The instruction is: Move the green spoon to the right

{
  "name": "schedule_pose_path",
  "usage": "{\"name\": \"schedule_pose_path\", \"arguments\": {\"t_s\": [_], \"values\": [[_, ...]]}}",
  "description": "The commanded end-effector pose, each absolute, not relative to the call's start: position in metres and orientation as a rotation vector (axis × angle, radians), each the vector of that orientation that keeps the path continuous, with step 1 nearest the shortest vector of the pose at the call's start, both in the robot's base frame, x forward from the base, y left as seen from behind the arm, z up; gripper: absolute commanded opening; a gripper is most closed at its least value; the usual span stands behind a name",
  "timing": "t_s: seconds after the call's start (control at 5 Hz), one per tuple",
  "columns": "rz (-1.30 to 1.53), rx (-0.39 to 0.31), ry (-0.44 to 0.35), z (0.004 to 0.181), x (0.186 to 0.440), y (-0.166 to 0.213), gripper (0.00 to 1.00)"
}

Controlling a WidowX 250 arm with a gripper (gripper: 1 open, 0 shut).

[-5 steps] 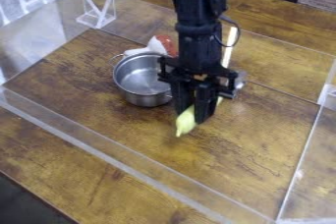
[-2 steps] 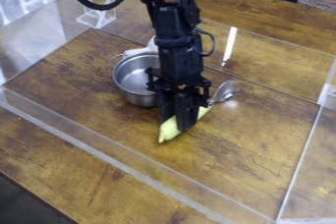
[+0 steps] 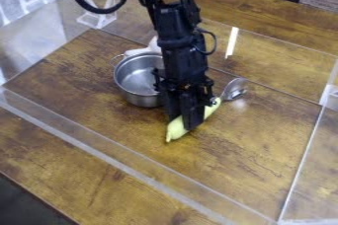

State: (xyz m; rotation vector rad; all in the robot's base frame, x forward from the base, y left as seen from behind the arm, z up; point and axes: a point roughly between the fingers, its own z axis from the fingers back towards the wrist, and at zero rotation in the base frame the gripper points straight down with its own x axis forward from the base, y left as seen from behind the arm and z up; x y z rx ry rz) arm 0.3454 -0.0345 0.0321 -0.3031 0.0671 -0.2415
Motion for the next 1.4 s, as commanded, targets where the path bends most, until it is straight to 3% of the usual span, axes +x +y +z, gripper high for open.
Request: {"name": "schedule_pose_path", "arguments": {"t_s": [0.0, 0.6, 1.2], "values": [[-0.213, -0.322, 0.009, 0.042, 0.349, -0.031, 0.0], [-0.317, -0.356, 0.026, 0.038, 0.355, -0.035, 0.0], [-0.247, -0.393, 0.012, 0.04, 0.345, -0.037, 0.0]]}}
